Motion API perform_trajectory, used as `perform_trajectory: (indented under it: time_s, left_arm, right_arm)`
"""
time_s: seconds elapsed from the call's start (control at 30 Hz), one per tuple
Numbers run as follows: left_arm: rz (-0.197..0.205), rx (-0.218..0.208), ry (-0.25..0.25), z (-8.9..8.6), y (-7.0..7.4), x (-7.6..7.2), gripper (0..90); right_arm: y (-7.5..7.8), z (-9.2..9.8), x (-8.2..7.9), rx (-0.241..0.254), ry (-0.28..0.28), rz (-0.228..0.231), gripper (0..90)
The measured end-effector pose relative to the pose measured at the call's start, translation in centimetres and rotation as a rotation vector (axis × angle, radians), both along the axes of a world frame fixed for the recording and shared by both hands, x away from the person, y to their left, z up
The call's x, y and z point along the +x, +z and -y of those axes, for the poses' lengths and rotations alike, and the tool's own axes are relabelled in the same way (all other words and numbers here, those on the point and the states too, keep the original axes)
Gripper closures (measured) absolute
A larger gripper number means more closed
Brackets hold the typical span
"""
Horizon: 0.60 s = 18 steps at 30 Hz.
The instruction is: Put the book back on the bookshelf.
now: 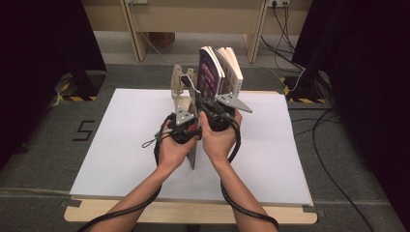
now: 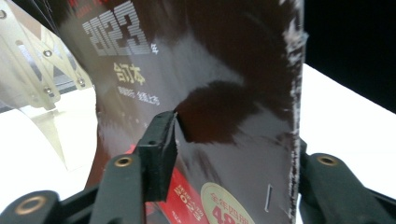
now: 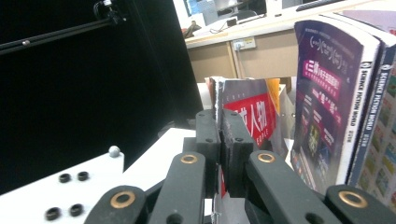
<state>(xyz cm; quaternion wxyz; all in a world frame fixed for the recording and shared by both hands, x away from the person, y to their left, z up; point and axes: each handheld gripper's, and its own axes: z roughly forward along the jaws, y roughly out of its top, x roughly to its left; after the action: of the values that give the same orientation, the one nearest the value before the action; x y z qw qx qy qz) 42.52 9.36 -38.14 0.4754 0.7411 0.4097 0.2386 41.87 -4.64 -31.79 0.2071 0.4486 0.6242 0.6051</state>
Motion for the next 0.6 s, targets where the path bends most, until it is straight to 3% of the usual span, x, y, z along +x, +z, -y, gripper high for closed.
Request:
perform_trajectory:
  time_s: [0.27,0.37,0.47,0.6]
  left_arm:
    - [0.034,-0.019,0.054,-0.6,0.2,0.0,68.6]
    - [0.047,-0.021,0.088,-1.0,0.3,-0.1,69.1]
    - [0.037,-0.035,0.09,-1.4,0.2,0.0,67.9]
    - [0.026,-0.008,0.102,-1.6,-0.2,-0.2,77.4]
  right_arm:
    - [0.4,-0.8,0.0,-0.003,0.032,0.046,86.6]
    - [0.8,-1.5,-0.2,-0.03,0.055,0.069,86.7]
    - [0.7,-1.9,-0.1,-0.038,0.073,0.081,86.7]
    - [0.3,-2.3,-0.2,-0.054,0.092,0.089,85.3]
